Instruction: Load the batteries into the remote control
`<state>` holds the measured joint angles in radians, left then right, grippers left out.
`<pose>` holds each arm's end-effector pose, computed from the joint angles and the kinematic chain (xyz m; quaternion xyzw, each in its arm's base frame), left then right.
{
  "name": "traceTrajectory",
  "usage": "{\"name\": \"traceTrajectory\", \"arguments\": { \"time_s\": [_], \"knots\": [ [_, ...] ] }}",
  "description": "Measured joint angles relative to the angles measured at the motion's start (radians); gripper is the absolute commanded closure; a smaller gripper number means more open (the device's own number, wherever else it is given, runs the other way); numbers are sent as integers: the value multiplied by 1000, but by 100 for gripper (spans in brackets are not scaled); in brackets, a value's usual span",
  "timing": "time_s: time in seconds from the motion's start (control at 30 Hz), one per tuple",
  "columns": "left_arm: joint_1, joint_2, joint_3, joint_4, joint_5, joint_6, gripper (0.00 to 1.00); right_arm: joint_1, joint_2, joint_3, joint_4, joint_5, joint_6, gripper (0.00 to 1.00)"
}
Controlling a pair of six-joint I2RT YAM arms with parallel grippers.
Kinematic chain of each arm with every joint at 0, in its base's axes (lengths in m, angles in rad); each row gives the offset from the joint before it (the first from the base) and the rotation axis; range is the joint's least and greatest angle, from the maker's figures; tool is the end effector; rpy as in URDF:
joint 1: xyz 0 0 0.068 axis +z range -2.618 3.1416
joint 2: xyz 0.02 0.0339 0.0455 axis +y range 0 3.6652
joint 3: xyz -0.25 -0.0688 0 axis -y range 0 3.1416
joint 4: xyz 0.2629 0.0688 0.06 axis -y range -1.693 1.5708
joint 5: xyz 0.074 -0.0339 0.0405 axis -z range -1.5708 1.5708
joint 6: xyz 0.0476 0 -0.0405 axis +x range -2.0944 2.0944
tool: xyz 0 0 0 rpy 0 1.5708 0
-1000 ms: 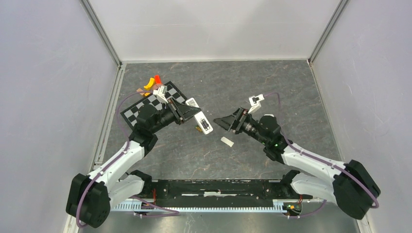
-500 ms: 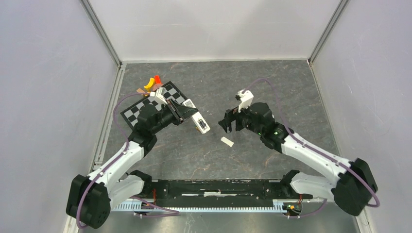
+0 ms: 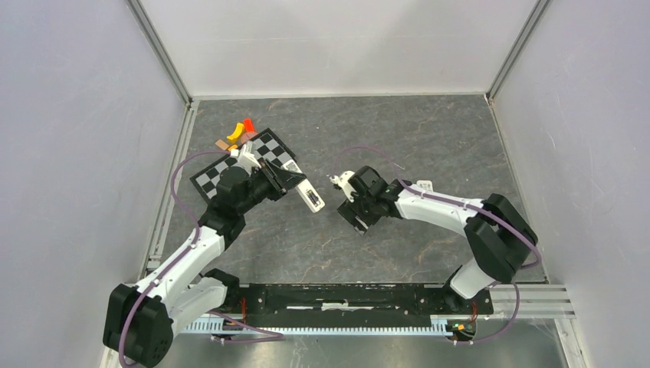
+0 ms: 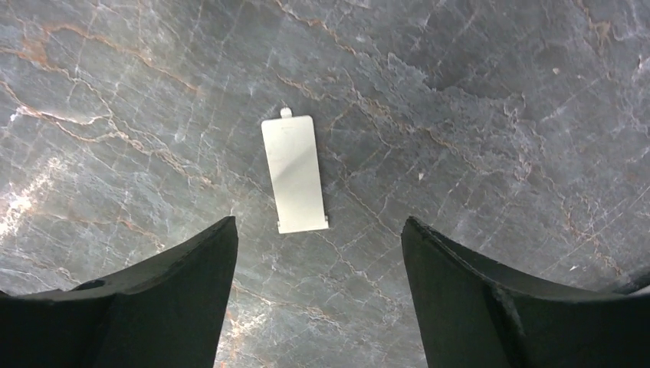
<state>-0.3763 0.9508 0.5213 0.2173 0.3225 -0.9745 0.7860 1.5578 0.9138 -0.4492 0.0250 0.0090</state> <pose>0.2318 -0.1078 0.2370 -0.1299 0.7635 -0.4852 0.4059 0.2262 0.2248 0.1456 -0.3653 0.9003 0.0804 0.2228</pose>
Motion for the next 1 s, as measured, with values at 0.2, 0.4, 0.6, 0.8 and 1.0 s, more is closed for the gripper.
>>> {"name": "traceTrajectory", "arguments": {
  "time_s": [0.2,0.4,0.6,0.8,1.0],
  "knots": [
    [0,6,0,-3,4,23,98,5,114,108,-69,8,-33,36],
    [0,12,-3,-2,12,27,98,5,192,154,-113,2,-46,43],
    [0,13,-4,0,21,38,98,5,211,172,-137,1,-53,73],
    [-4,78,-4,17,49,42,98,-25,203,159,-134,-7,-28,82],
    [-60,194,0,60,52,41,98,-86,96,27,-72,7,26,79]
  ]
}}
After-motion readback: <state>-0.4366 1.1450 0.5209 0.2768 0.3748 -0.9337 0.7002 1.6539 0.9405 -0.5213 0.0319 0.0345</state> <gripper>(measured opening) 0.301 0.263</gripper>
